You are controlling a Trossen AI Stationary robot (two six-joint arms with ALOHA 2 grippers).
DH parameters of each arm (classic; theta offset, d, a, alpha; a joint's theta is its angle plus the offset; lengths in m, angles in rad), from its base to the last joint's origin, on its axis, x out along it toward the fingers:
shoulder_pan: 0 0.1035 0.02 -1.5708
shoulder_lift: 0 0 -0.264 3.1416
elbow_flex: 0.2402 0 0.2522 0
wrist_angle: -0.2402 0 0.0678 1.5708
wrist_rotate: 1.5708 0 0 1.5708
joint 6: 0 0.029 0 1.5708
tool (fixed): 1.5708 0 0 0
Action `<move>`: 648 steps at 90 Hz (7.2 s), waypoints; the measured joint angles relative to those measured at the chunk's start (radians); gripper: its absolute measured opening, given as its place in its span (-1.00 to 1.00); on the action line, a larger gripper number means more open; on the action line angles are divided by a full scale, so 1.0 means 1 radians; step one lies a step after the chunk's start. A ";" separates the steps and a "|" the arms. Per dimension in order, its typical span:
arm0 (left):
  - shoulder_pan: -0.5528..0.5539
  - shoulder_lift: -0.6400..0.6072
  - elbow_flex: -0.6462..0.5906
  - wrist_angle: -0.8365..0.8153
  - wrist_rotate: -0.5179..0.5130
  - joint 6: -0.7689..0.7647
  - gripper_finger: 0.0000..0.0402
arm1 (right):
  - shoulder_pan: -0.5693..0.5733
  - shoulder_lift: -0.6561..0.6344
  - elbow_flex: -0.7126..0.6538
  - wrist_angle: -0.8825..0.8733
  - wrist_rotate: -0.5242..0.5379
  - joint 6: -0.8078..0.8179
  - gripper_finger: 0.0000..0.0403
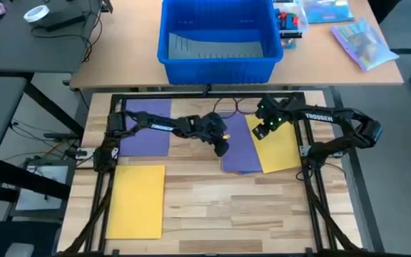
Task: Organize paper
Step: Stack the purple colored paper on top of the other purple colored papers
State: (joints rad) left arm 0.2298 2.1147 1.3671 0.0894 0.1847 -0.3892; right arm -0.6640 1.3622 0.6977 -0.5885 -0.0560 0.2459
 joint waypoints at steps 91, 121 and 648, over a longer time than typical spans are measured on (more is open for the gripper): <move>-0.012 0.022 -0.001 0.155 -0.001 0.145 -0.99 | 0.075 0.000 -0.089 0.133 0.000 0.146 -0.29; -0.015 0.116 0.027 0.190 0.000 0.116 -1.00 | 0.079 0.000 -0.089 0.121 0.000 0.271 -0.29; 0.104 -0.113 0.140 -0.735 -0.346 0.255 -1.00 | 0.289 0.152 -0.084 0.261 0.028 -0.008 -0.39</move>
State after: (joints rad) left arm 0.3340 2.0014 1.5074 -0.6455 -0.1613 -0.1340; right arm -0.3748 1.5146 0.6132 -0.3277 -0.0277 0.2375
